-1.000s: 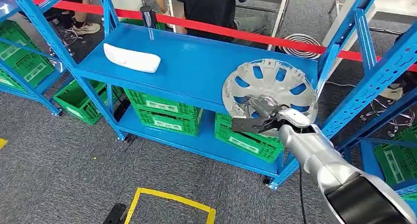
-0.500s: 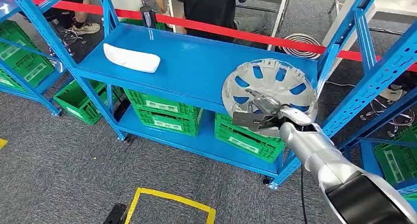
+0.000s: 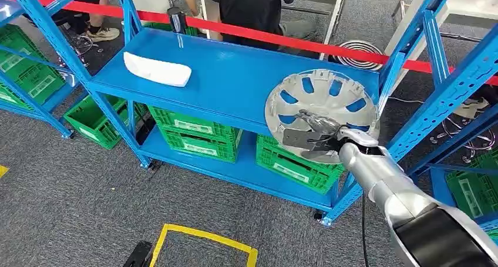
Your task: Take the parts from the cabinet and place them on the table.
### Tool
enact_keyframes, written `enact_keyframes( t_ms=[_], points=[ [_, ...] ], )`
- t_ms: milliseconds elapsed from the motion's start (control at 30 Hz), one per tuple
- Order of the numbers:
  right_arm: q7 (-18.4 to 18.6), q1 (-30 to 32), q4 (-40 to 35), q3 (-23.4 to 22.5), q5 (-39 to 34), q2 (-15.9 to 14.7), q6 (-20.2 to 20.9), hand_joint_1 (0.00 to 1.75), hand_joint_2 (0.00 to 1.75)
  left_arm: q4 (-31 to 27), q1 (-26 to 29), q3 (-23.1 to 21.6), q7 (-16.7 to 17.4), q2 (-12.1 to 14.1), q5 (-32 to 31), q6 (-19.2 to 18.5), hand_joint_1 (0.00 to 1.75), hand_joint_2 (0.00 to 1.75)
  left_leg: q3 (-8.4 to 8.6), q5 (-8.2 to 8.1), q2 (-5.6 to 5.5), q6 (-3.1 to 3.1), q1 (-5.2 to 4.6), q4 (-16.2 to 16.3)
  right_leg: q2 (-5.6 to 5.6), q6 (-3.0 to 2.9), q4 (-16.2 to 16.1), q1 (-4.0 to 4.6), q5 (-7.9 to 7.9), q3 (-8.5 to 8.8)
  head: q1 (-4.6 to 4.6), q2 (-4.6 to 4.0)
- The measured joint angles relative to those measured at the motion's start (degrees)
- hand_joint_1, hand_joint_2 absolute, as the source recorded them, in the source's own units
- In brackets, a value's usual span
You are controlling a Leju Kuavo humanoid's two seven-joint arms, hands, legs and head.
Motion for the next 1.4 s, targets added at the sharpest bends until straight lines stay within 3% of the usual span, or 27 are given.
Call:
enact_keyframes(
  t_ms=[300, 467, 633, 733, 800, 833, 867, 1067, 1267, 1400],
  points=[
    [0.35, -0.12, 0.22, -0.63, -2.28, -0.11, 3.52, 0.00, 1.75, 0.00, 0.03, 0.00, 0.04, 0.04, 0.59, -0.15, 0.00, 0.00, -0.01, 0.00, 0.00, 0.00, 0.00, 0.00, 0.00, 0.00, 0.00, 0.00, 0.00, 0.00, -0.02, 0.00],
    [0.61, -0.85, 0.83, -1.86, -6.06, -0.44, 13.23, 0.00, 1.75, 0.00, -0.06, -0.20, 1.07, 0.15, 0.63, -0.83, 0.00, 0.00, 0.01, 0.00, 0.00, 0.00, 0.00, 0.00, 0.00, 0.00, 0.00, 0.00, 0.00, -0.01, -0.02, 0.00],
    [0.85, -1.58, 1.25, -2.21, -6.91, -1.18, 18.17, 0.00, 1.75, -0.02, -0.80, -0.77, 1.90, 0.15, 0.61, -0.90, 0.00, 0.00, 0.03, -0.01, 0.00, 0.00, 0.00, 0.00, 0.01, 0.00, 0.00, 0.00, 0.00, 0.00, 0.00, 0.00],
    [1.40, -2.84, 1.66, -2.34, -8.35, -1.88, 24.80, 0.00, 1.75, -0.26, -1.28, -1.55, 2.67, 0.17, 0.31, -0.94, 0.00, 0.00, 0.12, 0.00, 0.01, 0.00, 0.00, 0.00, 0.00, 0.00, -0.01, 0.00, 0.00, 0.10, 0.00, 0.00],
    [1.27, -3.23, 1.66, -2.38, -8.94, -2.34, 27.02, 0.03, 1.75, -0.42, -1.55, -1.90, 3.12, 0.15, 0.24, -1.01, 0.00, 0.00, 0.18, 0.00, 0.01, 0.00, 0.00, 0.00, 0.00, 0.00, -0.01, 0.00, 0.00, 0.17, 0.00, 0.00],
    [1.25, -3.24, 1.66, -2.36, -8.94, -2.45, 27.04, 1.48, 1.75, -0.44, -1.70, -1.99, 3.24, 0.15, 0.28, -0.98, 0.00, 0.00, 0.19, -0.01, 0.01, 0.00, 0.00, 0.00, 0.00, 0.00, -0.01, 0.00, 0.00, 0.18, 0.00, 0.00],
    [1.31, -3.25, 1.66, -2.36, -8.88, -2.58, 27.04, 1.75, 1.75, -0.44, -1.79, -2.05, 3.30, 0.13, 0.50, -0.92, 0.00, 0.00, 0.20, -0.01, 0.01, 0.00, 0.00, 0.00, 0.00, 0.00, -0.01, 0.00, 0.00, 0.19, 0.00, 0.00],
    [1.46, -3.62, 1.64, -1.68, -7.04, -3.39, 25.15, 1.75, 1.75, -0.55, -1.95, -2.80, 3.30, 0.07, 0.81, -0.35, 0.00, 0.00, 0.30, -0.01, -0.02, 0.01, -0.01, 0.00, -0.02, 0.01, -0.02, -0.01, -0.01, 0.31, 0.00, 0.00],
    [1.60, -3.58, 1.62, 1.34, -3.36, -3.78, 20.04, 1.75, 1.75, -0.76, -2.06, -3.08, 2.89, -0.04, 1.44, 0.48, 0.00, 0.00, 0.40, 0.00, -0.03, 0.05, -0.05, 0.00, -0.02, 0.02, -0.03, -0.02, -0.01, 0.44, 0.00, 0.00],
    [1.14, -3.92, 1.62, 4.22, -0.37, -3.80, 19.36, 1.75, 1.75, -0.76, -2.08, -3.13, 2.73, -0.11, 1.88, 0.48, 0.00, 0.00, 0.64, -0.02, -0.03, 0.07, -0.06, 0.00, -0.04, 0.04, -0.05, -0.03, -0.03, 0.63, 0.00, 0.00]
  ],
)
